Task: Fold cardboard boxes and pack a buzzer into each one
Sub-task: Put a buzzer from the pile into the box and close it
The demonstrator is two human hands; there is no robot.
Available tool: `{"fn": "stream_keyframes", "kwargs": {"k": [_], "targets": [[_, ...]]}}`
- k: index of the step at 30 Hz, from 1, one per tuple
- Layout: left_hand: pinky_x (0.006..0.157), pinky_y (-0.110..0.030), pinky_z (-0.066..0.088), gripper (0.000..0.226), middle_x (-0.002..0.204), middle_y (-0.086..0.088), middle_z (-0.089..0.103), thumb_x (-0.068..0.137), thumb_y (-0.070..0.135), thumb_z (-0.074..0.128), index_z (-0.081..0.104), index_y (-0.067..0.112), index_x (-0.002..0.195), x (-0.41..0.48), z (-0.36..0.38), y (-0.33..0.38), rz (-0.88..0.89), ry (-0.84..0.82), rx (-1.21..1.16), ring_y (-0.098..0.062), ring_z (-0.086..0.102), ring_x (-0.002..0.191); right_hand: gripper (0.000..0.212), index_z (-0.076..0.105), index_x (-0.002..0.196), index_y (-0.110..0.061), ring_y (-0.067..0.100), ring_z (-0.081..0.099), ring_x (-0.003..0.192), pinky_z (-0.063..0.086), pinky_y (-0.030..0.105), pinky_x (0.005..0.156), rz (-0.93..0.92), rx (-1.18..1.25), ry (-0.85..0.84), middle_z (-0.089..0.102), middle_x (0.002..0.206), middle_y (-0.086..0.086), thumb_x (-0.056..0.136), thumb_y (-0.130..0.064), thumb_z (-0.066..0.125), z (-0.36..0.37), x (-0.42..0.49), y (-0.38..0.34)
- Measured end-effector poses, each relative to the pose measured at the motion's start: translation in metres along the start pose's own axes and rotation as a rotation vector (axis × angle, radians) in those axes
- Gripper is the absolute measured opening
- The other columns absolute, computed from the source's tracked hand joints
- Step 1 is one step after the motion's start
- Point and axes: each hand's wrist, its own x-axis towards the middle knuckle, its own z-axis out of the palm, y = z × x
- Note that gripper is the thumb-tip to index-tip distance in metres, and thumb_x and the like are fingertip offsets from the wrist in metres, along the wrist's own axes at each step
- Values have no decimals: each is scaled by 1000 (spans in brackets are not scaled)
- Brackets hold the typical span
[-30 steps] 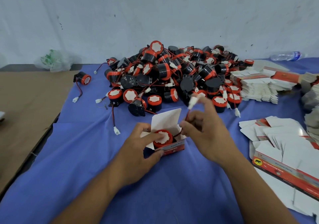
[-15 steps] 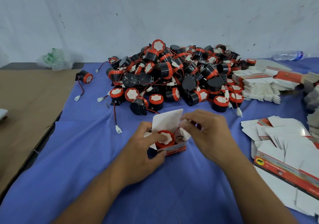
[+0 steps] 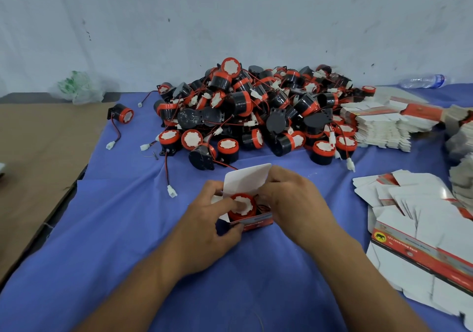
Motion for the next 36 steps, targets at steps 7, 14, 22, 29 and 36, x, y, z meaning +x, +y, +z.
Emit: {"fn": "stream_keyframes", "kwargs": {"k": [7,14,22,29,36], "targets": [[90,-9,43,35,123,5,49,80,13,77,70,19,113,1,1,2,3,14,14,2,50,109,23,63,103,-26,17,40,88,16,28,75,-43,-185,-101,57,88,-8,90,-9,53,-9,1,-10],[89,-9,42,33,121,6,48,81,19,75,70,21,113,0,1,1,-16,23,26,1,52,106,12,77,94,-23,16,41,118,29,29,96,112,128,36,63,107,-8,93,-22,65,4,-3,0],[89,-8,41,32,122,7,48,80,23,72,70,21,113,0,3,0,-34,35,20,2,51,109,23,77,103,-27,13,20,136,27,24,103,265,392,-154,36,145,-8,100,-36,57,1,-7,11],[89,-9,42,35,121,7,47,81,25,71,69,22,116,1,4,2,-21,23,12,2,50,108,24,74,96,-18,13,35,125,30,9,85,366,472,-99,42,129,-8,101,-15,52,9,3,4],[91,-14,45,33,124,7,46,81,23,70,69,22,114,-1,7,2,-14,21,-3,-3,52,110,23,78,95,-21,17,31,129,29,20,94,310,376,-247,40,139,-3,100,-23,56,7,1,5]]}}
